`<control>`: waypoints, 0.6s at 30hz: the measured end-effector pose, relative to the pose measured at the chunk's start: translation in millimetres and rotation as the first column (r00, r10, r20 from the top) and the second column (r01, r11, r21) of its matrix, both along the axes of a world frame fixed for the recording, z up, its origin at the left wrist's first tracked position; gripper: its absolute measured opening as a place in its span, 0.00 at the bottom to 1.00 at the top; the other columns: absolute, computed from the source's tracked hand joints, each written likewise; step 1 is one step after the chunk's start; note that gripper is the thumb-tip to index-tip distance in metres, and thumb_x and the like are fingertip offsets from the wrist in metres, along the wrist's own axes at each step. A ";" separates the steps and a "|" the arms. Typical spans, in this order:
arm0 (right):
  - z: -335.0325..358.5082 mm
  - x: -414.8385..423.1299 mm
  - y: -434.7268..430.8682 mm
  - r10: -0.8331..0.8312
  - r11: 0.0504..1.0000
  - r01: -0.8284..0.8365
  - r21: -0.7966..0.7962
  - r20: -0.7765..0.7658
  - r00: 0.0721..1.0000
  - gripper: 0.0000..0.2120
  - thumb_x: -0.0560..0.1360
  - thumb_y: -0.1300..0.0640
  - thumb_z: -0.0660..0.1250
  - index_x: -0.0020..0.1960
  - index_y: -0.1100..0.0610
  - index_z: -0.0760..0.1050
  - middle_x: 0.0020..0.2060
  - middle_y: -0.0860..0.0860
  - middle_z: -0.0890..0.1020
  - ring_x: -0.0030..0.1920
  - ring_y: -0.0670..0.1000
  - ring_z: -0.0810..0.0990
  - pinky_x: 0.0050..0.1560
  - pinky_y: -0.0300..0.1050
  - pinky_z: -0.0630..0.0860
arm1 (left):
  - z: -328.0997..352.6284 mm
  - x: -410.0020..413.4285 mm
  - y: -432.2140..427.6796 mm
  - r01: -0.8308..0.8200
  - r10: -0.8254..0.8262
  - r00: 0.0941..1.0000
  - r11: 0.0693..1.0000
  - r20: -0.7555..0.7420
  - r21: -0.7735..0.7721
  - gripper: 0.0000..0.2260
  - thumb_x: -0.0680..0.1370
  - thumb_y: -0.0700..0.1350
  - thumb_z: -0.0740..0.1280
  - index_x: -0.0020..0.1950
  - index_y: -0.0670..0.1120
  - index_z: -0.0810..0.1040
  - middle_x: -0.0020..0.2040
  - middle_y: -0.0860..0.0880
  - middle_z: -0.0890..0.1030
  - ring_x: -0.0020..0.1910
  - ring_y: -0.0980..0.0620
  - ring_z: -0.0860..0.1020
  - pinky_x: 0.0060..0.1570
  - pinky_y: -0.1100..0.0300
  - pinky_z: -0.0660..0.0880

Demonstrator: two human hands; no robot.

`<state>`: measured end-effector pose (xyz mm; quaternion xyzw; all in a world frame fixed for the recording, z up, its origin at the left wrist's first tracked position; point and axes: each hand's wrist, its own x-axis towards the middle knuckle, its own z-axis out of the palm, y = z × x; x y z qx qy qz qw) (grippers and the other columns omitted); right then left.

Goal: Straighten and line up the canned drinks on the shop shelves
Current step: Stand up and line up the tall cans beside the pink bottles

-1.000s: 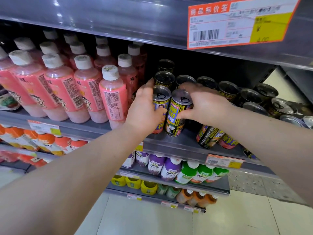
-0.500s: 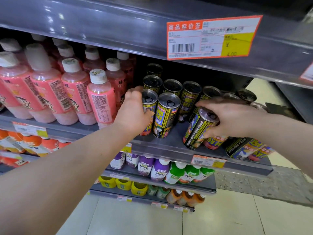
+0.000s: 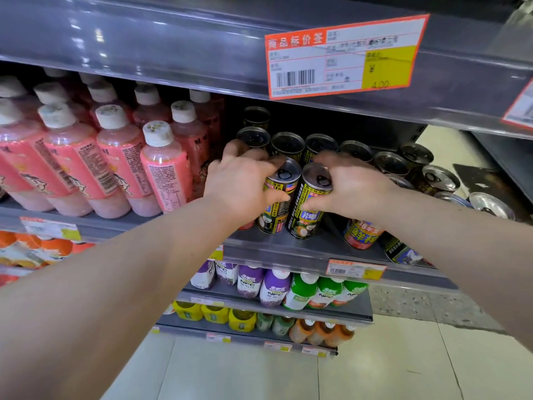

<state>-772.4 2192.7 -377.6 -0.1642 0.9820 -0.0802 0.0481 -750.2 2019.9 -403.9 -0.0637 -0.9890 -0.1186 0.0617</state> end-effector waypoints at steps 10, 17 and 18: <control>1.9 1.6 -10.3 0.111 0.994 -0.112 0.002 0.110 0.988 0.35 0.67 0.46 0.74 0.69 0.50 0.64 0.63 0.53 0.71 0.64 0.55 0.70 0.62 0.50 0.70 | 3.4 9.5 -6.5 0.099 -0.101 0.995 0.994 0.027 0.051 0.30 0.71 0.60 0.68 0.71 0.60 0.65 0.68 0.54 0.69 0.70 0.44 0.56 0.64 0.48 0.65; 5.9 7.8 -33.9 0.175 0.985 -0.175 0.000 -0.003 0.985 0.35 0.65 0.39 0.72 0.69 0.46 0.64 0.66 0.49 0.69 0.68 0.54 0.67 0.66 0.51 0.66 | -6.1 22.0 -33.1 -0.018 0.020 1.000 0.931 -0.001 0.364 0.40 0.66 0.45 0.76 0.74 0.50 0.59 0.68 0.46 0.61 0.68 0.46 0.61 0.67 0.60 0.60; 5.9 7.1 -35.1 0.198 0.980 -0.198 -0.024 -0.011 0.980 0.31 0.65 0.40 0.72 0.64 0.48 0.69 0.62 0.50 0.73 0.64 0.55 0.70 0.63 0.51 0.68 | -9.5 23.2 -33.4 -0.043 0.033 0.999 0.894 0.029 0.447 0.39 0.67 0.43 0.76 0.73 0.50 0.61 0.66 0.46 0.63 0.67 0.48 0.64 0.64 0.66 0.60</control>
